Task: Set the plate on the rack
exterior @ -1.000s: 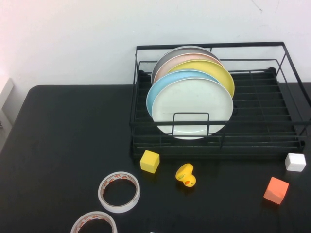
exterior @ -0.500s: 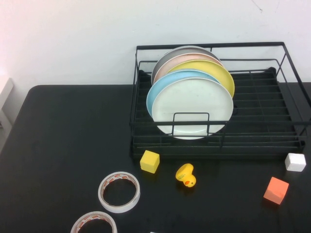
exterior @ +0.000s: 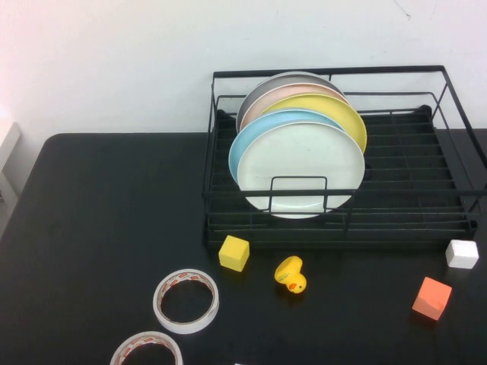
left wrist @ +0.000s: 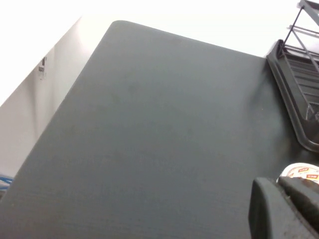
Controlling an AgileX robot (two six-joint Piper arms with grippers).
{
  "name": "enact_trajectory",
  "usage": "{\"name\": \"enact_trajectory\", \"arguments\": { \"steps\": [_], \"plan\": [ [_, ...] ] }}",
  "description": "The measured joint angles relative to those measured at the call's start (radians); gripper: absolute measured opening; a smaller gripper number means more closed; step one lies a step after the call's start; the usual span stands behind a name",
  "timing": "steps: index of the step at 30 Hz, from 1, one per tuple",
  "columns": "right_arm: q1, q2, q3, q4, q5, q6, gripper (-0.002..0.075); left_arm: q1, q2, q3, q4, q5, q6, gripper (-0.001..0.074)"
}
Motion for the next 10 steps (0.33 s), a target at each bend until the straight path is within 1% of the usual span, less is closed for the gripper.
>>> {"name": "enact_trajectory", "arguments": {
  "steps": [10],
  "plan": [
    [0.000, 0.000, 0.000, 0.000, 0.002, 0.000, -0.0002, 0.000, 0.000, 0.000, 0.005, 0.003, 0.004, -0.0001]
  ]
}}
